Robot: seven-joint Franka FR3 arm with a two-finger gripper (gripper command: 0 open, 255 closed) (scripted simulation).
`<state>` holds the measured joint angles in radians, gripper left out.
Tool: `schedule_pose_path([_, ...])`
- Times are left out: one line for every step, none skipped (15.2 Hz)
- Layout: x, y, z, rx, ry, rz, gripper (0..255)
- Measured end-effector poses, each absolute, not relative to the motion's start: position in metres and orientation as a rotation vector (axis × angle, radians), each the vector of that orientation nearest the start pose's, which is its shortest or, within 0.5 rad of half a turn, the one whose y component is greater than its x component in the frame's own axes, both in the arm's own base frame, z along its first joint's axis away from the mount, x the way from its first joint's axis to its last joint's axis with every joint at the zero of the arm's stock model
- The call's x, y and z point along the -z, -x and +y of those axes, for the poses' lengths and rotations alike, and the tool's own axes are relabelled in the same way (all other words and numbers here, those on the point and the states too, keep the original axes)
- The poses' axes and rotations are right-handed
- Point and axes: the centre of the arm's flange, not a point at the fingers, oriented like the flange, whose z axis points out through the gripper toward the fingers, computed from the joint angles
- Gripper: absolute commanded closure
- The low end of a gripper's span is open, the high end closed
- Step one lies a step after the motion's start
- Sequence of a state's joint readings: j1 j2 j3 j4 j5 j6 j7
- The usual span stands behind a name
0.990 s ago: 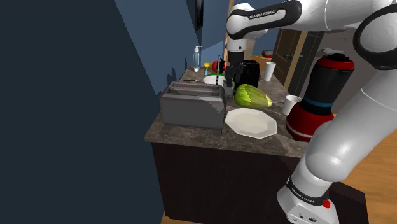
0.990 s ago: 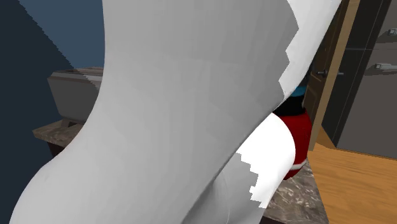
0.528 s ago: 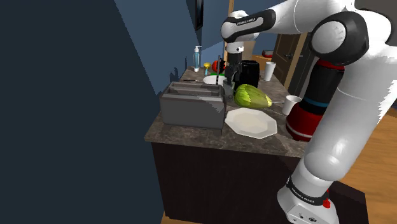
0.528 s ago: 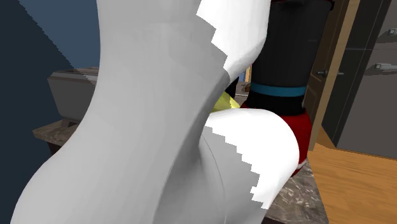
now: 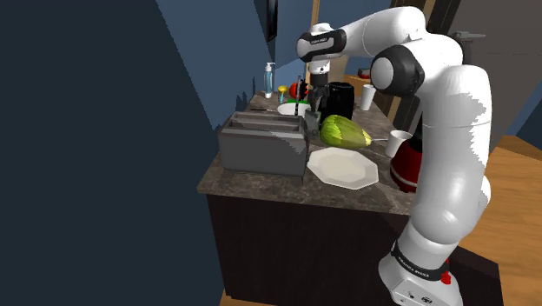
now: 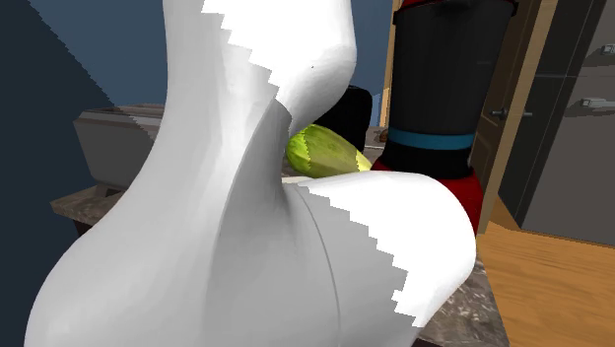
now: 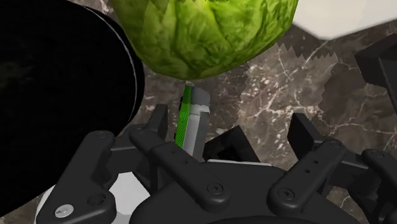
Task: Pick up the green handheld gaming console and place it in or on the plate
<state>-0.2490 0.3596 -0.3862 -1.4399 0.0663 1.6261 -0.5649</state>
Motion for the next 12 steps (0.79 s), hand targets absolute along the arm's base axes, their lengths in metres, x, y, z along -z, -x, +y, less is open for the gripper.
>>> schedule_pose_path([-0.483,-0.549,-0.361,-0.257,3.104,0.11,0])
schedule_pose_path([-0.481,-0.554,-0.369,-0.264,3.105,0.115,0])
schedule_pose_path([-0.477,-0.555,-0.373,-0.267,3.106,0.117,0])
schedule_pose_path([-0.472,-0.556,-0.376,-0.269,3.106,0.118,0])
schedule_pose_path([-0.469,-0.556,-0.376,-0.266,3.107,0.115,0])
schedule_pose_path([-0.466,-0.555,-0.375,-0.262,3.108,0.112,0])
schedule_pose_path([-0.46,-0.555,-0.375,-0.262,3.108,0.112,0])
schedule_pose_path([-0.457,-0.555,-0.375,-0.259,3.109,0.109,0])
schedule_pose_path([-0.451,-0.554,-0.374,-0.255,3.109,0.107,0])
schedule_pose_path([-0.446,-0.554,-0.374,-0.257,3.109,0.108,0])
schedule_pose_path([-0.444,-0.553,-0.374,-0.258,3.109,0.108,0])
schedule_pose_path([-0.443,-0.553,-0.374,-0.257,3.109,0.107,0])
